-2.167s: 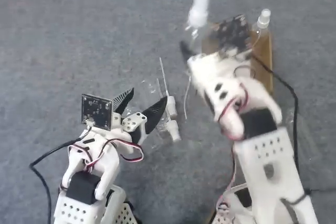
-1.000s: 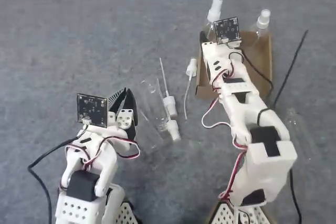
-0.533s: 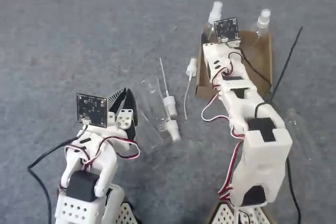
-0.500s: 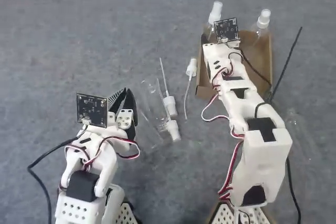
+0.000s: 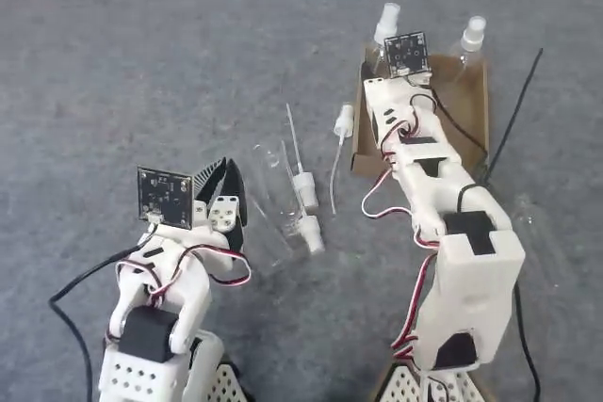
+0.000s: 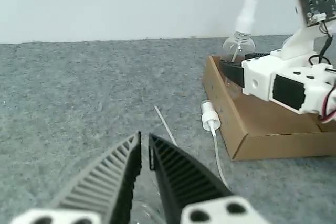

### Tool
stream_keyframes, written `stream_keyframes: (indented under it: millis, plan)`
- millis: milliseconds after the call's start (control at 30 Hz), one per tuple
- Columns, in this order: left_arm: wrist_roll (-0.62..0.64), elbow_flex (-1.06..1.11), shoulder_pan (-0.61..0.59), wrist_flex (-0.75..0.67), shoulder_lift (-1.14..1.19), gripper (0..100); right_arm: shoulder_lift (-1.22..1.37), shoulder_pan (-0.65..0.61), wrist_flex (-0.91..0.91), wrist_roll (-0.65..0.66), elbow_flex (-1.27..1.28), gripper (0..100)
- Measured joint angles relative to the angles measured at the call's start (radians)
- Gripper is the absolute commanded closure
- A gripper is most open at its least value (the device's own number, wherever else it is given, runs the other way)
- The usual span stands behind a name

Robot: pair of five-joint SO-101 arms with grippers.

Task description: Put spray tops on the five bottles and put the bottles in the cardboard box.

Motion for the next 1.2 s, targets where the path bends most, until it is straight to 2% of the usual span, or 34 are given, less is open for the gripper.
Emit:
stream_keyframes:
  millis: [600, 833, 1200]
  plan:
    - [0.000, 0.000, 0.000, 0.000, 0.000, 99, 0.000, 0.000, 0.000, 0.000, 0.000, 99.1]
    - [0.000, 0.000, 0.000, 0.000, 0.000, 99, 0.000, 0.000, 0.000, 0.000, 0.000, 85.0]
    - [0.000, 0.000, 0.000, 0.000, 0.000, 99, 0.000, 0.000, 0.000, 0.000, 0.000, 83.8]
